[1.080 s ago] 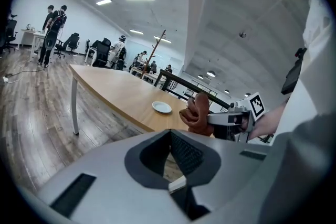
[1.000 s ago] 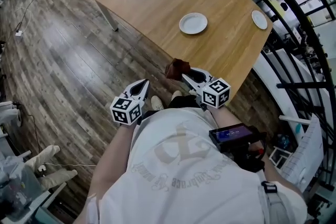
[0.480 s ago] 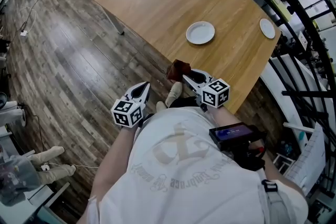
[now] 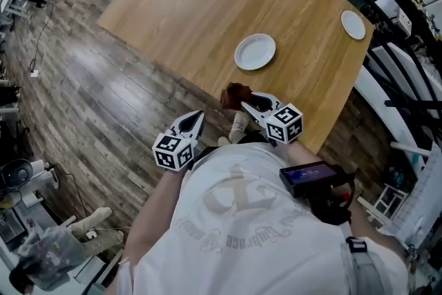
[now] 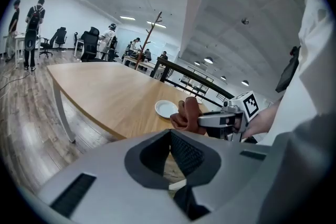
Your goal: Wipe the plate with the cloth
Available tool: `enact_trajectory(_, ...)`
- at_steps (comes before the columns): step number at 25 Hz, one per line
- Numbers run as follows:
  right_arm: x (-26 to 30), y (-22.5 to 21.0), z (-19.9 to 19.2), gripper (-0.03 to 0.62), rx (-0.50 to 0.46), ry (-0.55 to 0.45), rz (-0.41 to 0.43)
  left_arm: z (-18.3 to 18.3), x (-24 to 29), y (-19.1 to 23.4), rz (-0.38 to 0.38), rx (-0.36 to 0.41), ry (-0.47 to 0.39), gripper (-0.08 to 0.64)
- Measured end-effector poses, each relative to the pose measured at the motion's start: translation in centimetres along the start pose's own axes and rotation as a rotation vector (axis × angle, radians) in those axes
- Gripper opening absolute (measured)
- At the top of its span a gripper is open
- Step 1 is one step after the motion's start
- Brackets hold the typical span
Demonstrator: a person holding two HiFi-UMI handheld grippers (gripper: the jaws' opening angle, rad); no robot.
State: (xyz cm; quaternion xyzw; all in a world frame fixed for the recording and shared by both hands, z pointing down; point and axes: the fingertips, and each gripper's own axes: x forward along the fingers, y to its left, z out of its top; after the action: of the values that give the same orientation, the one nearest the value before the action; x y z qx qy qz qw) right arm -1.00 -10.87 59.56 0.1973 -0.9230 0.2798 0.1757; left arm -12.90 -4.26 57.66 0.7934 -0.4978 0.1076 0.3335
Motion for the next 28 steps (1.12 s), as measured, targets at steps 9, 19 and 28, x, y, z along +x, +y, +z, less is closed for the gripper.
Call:
enact_trajectory(9, -0.4, -4.1, 0.9, 0.121, 0.066, -0.017, -0.047, 4.0, 5.3, -1.4, -0.07, 0.087, 0.082, 0.012)
enact_trajectory(19, -0.1, -6.6, 1.1, 0.122, 0.081, 0.017, -0.148, 3.2, 7.0, -0.6, -0.164, 0.117, 0.151, 0.012)
enact_trajectory(28, 2.0, -10.0, 2.1, 0.123, -0.011, 0.129, -0.27, 3.5, 6.9, 1.6, -0.202, 0.09, 0.141, 0.012)
